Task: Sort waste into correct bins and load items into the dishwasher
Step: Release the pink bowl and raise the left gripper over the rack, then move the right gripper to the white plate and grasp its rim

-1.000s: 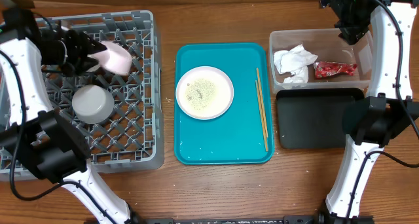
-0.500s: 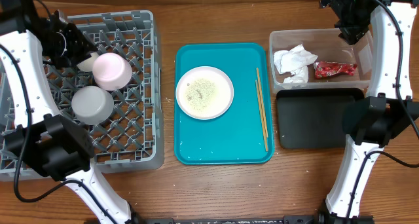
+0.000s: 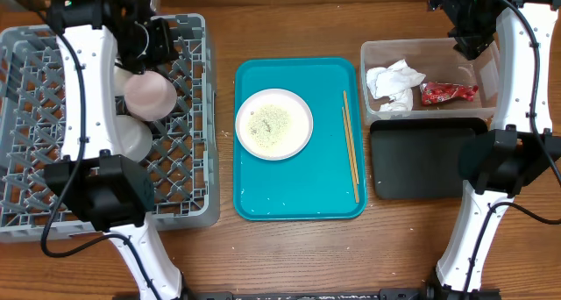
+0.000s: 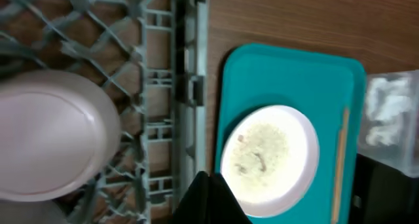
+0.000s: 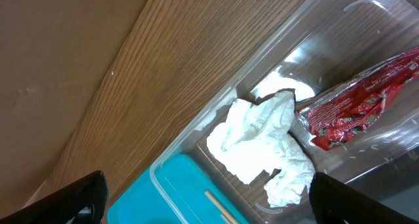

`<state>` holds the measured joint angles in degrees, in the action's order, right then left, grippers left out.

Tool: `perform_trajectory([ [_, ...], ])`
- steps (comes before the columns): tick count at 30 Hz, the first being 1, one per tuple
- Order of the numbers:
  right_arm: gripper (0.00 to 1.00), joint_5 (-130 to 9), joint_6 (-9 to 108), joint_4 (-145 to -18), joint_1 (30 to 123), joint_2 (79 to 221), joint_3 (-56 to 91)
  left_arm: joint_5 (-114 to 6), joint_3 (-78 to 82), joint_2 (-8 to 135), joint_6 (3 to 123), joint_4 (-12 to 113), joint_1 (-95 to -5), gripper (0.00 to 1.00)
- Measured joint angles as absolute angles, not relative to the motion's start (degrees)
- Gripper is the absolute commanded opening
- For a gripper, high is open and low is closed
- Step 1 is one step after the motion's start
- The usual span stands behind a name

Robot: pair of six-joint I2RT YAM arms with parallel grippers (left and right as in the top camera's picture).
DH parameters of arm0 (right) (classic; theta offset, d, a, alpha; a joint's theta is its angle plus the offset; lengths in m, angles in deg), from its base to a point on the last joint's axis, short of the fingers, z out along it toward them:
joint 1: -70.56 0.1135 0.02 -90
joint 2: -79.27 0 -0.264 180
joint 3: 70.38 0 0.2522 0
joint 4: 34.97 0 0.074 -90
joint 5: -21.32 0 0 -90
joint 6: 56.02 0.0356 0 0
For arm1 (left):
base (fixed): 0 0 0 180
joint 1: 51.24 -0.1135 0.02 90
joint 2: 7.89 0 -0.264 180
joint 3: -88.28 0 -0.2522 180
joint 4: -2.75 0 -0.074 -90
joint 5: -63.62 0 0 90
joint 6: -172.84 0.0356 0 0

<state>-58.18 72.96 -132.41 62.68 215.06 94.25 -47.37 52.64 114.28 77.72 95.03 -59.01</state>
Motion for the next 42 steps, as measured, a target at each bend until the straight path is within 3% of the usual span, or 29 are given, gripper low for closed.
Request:
perform_trajectory([
  [1,1.0,-58.2,73.0,-132.4,62.7,215.1,94.3,-45.4,53.3,114.3,77.7,95.0,-58.7,0.12],
  [2,1.0,-58.2,73.0,-132.4,62.7,215.1,94.3,-43.2,53.9,114.3,77.3,95.0,-58.4,0.24],
  [5,1.0,-58.2,73.0,-132.4,62.7,215.1,94.3,-37.4,55.0,114.3,75.3,94.9,-58.2,0.71],
  [6,1.0,-58.2,72.9,-132.4,62.7,215.1,94.3,-35.8,55.2,114.3,74.6,95.0,-58.1,0.81],
  [12,1.0,-58.2,73.0,-132.4,62.7,215.1,94.3,-32.1,55.3,114.3,71.3,95.0,-58.1,1.0],
  [19,1.0,-58.2,73.0,-132.5,62.7,215.1,94.3,-31.6,55.3,114.3,70.5,94.9,-57.4,1.0],
  [20,0.87,-58.2,73.0,-132.4,62.7,215.1,94.3,-31.6,55.3,114.3,70.3,94.7,-56.9,1.0],
  [21,0.84,-58.2,73.0,-132.4,62.7,215.1,94.3,-31.6,55.3,114.3,70.3,94.7,-56.8,1.0],
  [22,0.95,-58.1,73.1,-132.1,62.7,215.1,94.3,-31.6,55.3,114.3,70.2,94.4,-56.3,1.0],
  [23,1.0,-57.7,73.1,-131.9,62.7,215.1,94.3,-31.7,55.3,114.3,69.8,94.1,-56.0,1.0],
  [27,1.0,-52.8,73.2,-131.6,62.7,215.1,94.3,-31.6,55.3,114.3,69.4,92.0,-55.1,1.0],
  [33,0.84,-45.5,71.4,-134.5,64.4,215.1,94.3,-31.2,55.3,114.3,67.6,89.2,-55.0,1.0],
  [35,0.83,-44.8,69.1,-135.8,66.0,215.1,94.3,-31.0,55.3,114.3,66.7,89.2,-55.0,1.0],
  [37,0.83,-45.1,66.2,-136.8,68.5,215.1,94.3,-31.0,55.3,114.3,66.2,89.2,-55.0,1.0],
  [38,0.89,-45.7,64.6,-137.0,70.3,215.1,94.3,-30.8,55.3,114.3,66.0,89.1,-55.0,1.0],
  [39,1.0,-46.7,63.3,-137.1,72.3,215.1,94.2,-30.8,55.3,114.3,65.9,89.1,-55.0,1.0],
  [42,1.0,-52.3,59.9,-136.4,79.4,215.1,94.2,-30.8,55.3,114.3,65.5,89.1,-55.0,1.0],
])
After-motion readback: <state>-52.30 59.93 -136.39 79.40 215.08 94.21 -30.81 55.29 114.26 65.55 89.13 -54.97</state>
